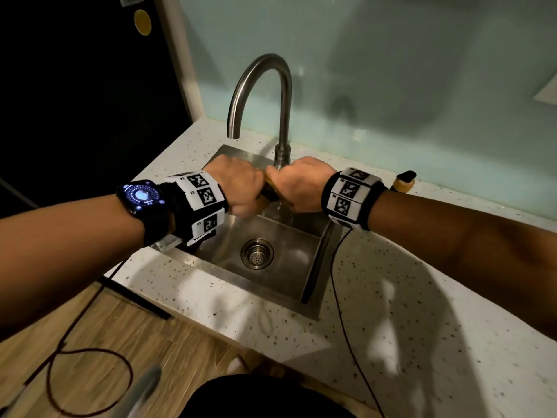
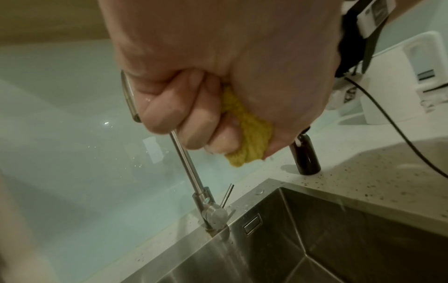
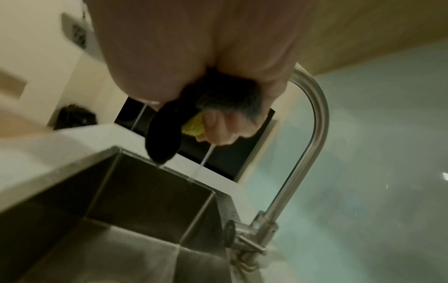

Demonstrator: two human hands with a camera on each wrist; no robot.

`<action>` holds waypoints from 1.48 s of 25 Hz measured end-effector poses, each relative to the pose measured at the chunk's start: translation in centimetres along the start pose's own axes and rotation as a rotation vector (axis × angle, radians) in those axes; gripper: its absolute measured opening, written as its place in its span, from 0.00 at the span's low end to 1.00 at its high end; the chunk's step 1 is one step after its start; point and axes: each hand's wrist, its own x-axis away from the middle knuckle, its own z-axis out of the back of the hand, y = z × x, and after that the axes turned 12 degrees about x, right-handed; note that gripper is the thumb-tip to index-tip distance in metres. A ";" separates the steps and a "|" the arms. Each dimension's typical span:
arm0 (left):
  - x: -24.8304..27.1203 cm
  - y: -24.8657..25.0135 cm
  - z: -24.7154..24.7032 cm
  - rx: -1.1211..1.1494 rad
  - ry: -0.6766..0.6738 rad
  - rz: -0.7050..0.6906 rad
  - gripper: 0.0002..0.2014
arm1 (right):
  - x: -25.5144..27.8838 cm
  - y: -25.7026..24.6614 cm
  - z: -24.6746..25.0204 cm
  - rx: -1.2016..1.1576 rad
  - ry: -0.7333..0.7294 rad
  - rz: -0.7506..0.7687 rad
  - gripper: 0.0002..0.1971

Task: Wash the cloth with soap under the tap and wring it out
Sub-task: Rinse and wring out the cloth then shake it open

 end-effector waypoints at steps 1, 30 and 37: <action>-0.4 -0.1 0.0 0.080 -0.042 0.017 0.17 | 0.0 0.2 -0.1 -0.011 0.003 -0.011 0.13; -1.6 -2.5 -1.8 1.026 -0.337 -0.113 0.52 | -0.3 1.1 -4.5 -1.316 0.238 -0.438 0.43; -1.0 -1.1 -1.6 0.300 0.261 -0.378 0.51 | -0.9 0.8 -2.8 -1.298 -0.113 -0.427 0.33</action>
